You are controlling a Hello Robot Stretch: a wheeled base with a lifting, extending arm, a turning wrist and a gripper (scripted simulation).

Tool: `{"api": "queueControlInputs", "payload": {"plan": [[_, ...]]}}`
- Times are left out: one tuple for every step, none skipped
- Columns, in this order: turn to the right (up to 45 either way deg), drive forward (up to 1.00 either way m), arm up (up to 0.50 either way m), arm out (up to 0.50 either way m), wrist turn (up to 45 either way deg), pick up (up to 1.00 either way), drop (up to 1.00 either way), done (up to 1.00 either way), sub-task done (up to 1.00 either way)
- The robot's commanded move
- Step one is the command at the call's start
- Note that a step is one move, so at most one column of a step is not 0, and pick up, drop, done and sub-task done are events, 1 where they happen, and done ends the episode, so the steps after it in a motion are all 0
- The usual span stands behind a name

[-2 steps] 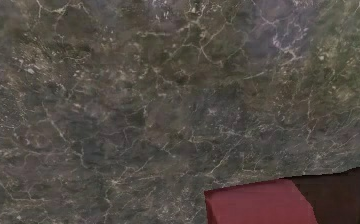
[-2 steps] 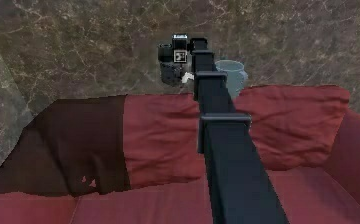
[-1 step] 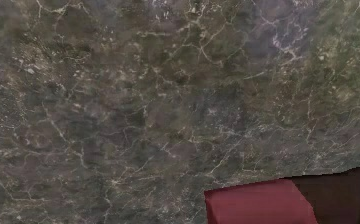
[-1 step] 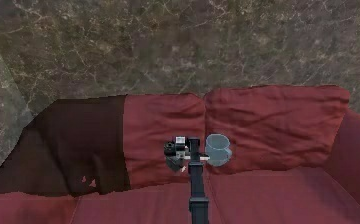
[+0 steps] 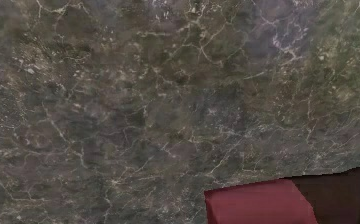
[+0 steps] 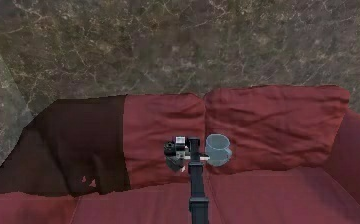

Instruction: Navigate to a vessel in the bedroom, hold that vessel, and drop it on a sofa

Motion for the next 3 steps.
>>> {"api": "queueControlInputs", "payload": {"plan": [[0.0, 0.00, 0.00, 0.00, 0.0, 0.00, 1.00, 0.00, 0.00], [0.0, 0.00, 0.10, 0.00, 0.0, 0.00, 0.00, 0.00, 0.00], [0.0, 0.00, 0.00, -0.08, 0.0, 0.00, 0.00, 0.00, 0.00]]}}
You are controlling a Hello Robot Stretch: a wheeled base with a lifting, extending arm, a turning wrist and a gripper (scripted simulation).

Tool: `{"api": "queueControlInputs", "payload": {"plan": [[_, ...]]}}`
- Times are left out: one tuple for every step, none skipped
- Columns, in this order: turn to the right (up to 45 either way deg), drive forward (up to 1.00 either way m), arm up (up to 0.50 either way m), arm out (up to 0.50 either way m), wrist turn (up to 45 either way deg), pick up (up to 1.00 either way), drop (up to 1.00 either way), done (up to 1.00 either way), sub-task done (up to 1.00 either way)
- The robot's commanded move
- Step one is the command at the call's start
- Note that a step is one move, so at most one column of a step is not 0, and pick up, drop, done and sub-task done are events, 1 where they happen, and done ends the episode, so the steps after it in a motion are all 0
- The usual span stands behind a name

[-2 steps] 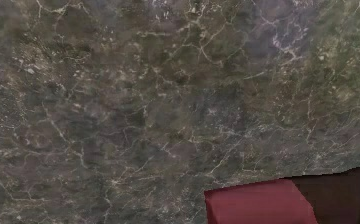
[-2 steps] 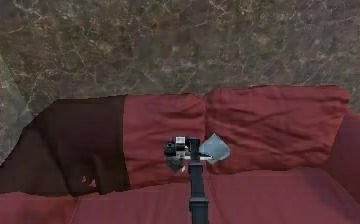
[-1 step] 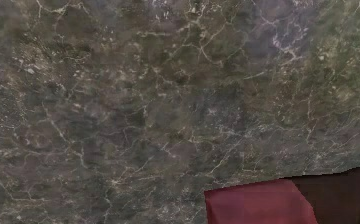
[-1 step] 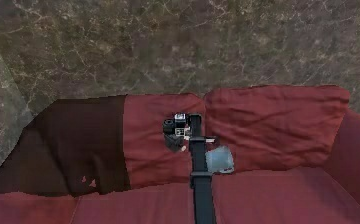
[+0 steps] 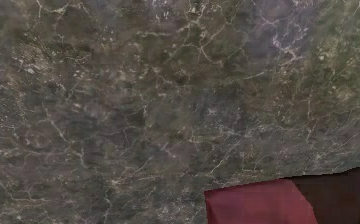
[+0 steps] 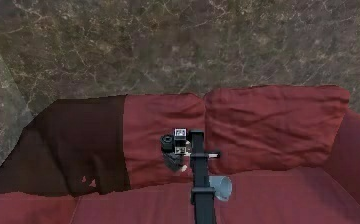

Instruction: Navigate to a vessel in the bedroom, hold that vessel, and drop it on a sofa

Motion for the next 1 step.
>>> {"api": "queueControlInputs", "payload": {"plan": [[0.0, 0.00, 0.00, 0.00, 0.0, 0.00, 0.00, 1.00, 0.00]]}}
